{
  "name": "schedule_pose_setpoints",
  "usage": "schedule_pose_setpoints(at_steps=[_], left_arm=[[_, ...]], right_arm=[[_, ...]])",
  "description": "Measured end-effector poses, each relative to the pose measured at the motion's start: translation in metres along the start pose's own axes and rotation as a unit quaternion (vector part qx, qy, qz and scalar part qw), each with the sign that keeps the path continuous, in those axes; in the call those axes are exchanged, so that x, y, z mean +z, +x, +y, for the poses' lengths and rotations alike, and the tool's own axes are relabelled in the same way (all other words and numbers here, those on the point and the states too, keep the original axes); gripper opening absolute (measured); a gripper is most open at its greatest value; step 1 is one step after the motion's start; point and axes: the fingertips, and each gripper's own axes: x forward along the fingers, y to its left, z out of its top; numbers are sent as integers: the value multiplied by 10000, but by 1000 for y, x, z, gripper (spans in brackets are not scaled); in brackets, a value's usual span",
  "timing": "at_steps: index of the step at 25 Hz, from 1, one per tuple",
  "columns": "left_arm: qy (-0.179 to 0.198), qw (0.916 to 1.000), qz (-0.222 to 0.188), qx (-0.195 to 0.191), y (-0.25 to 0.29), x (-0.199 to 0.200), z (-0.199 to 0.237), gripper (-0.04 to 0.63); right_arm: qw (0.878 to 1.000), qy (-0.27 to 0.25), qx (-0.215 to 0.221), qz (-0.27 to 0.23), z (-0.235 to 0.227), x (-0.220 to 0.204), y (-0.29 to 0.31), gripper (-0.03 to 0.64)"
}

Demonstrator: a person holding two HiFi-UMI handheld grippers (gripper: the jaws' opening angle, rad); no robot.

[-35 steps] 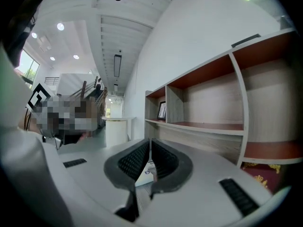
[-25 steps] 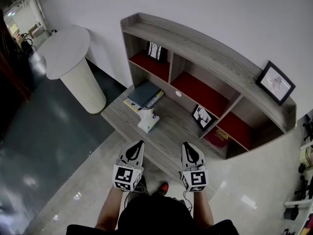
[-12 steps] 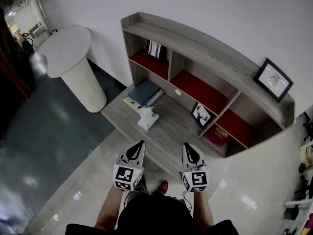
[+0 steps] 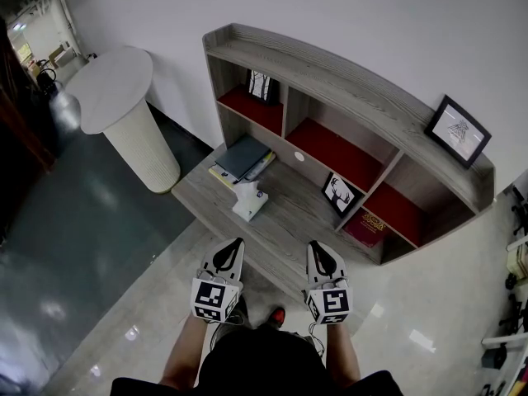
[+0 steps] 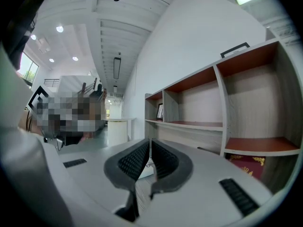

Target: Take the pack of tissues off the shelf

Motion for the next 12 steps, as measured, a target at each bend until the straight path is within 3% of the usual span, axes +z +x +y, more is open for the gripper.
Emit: schedule_pose_setpoints(at_steps=[12], left_arm=[[-3,10000,-45,4,-9,1,-2,8]], right_arm=[[10000,-23,2,-3,5,1,-7,40]])
